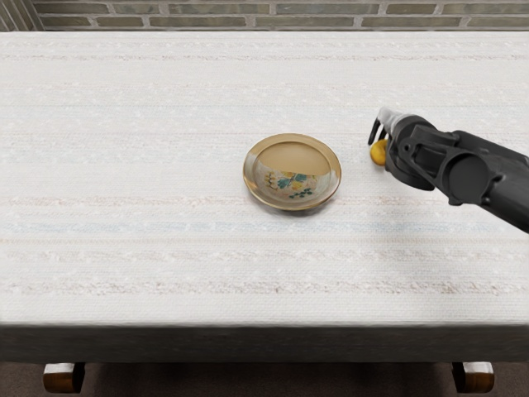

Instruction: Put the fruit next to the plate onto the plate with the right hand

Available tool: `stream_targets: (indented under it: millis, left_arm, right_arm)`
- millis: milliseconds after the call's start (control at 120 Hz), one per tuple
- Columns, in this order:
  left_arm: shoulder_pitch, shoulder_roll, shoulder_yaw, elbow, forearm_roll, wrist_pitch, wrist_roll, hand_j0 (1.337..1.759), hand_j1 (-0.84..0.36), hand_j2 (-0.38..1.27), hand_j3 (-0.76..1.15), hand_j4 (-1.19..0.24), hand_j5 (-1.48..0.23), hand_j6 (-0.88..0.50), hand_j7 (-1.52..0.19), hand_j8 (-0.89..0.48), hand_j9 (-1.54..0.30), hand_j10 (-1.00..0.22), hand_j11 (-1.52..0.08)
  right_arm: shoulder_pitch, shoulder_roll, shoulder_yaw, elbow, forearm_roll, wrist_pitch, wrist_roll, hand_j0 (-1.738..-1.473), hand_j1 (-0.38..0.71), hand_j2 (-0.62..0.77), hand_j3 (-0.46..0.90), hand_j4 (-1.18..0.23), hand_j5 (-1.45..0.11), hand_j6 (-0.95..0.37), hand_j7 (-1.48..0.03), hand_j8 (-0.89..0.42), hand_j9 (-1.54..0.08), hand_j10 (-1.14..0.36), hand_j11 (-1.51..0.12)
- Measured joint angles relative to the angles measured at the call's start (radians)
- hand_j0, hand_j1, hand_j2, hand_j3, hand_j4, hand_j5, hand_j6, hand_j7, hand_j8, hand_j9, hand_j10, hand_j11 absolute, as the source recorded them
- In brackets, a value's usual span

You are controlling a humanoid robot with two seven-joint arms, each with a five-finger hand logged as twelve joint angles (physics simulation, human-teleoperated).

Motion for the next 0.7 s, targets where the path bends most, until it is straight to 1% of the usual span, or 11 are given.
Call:
stream_targets:
  millis: [108,250,392,517,592,700]
  left_arm:
    - [0.000,0.000,0.000,0.000,0.000,0.000,0.000,1.658,0.33,0.00,0.00,-0.02,-0.03,-0.02,-0.03,-0.02,-0.03,-0.02,-0.03]
    - [0.000,0.000,0.000,0.000,0.000,0.000,0.000,1.658,0.33,0.00,0.00,-0.02,-0.03,-0.02,-0.03,-0.02,-0.03,-0.02,-0.03]
    - [-0.001,0.000,0.000,0.000,0.000,0.000,0.000,1.658,0.33,0.00,0.00,-0.02,-0.03,-0.02,-0.03,-0.02,-0.03,-0.02,-0.03]
    - [0.000,0.000,0.000,0.000,0.000,0.000,0.000,1.658,0.33,0.00,0.00,-0.02,-0.03,-0.02,-0.03,-0.02,-0.03,-0.02,-0.03]
    - [0.001,0.000,0.000,0.000,0.000,0.000,0.000,1.658,0.33,0.00,0.00,-0.02,-0.03,-0.02,-0.03,-0.02,-0.03,-0.02,-0.03]
    - [0.001,0.000,0.000,0.000,0.000,0.000,0.000,1.658,0.33,0.00,0.00,-0.02,-0.03,-0.02,-0.03,-0.02,-0.03,-0.02,-0.03]
  right_arm:
    - [0.023,0.000,-0.001,0.008,0.025,0.014,0.000,-1.656,0.22,0.30,0.00,-0.68,-0.96,-0.51,-0.92,-0.48,-0.96,-0.68,-0.97]
    - [0.043,-0.002,-0.001,0.043,0.038,0.028,0.000,-1.656,0.22,0.29,0.00,-0.68,-0.96,-0.51,-0.92,-0.49,-0.96,-0.68,-0.96]
    - [0.051,-0.062,0.018,0.178,0.043,0.031,0.000,-1.658,0.25,0.35,0.00,-0.68,-0.96,-0.50,-0.92,-0.49,-0.96,-0.68,-0.97]
    - [0.054,-0.095,0.048,0.282,0.045,0.035,0.000,-1.658,0.25,0.35,0.00,-0.68,-0.96,-0.49,-0.91,-0.47,-0.96,-0.67,-0.97]
    - [0.054,-0.106,0.065,0.321,0.045,0.040,0.001,-1.658,0.26,0.36,0.00,-0.68,-0.96,-0.48,-0.91,-0.46,-0.97,-0.67,-0.97]
    - [0.052,-0.111,0.076,0.355,0.044,0.044,0.000,-1.658,0.27,0.37,0.00,-0.68,-0.95,-0.49,-0.91,-0.47,-0.96,-0.67,-0.97]
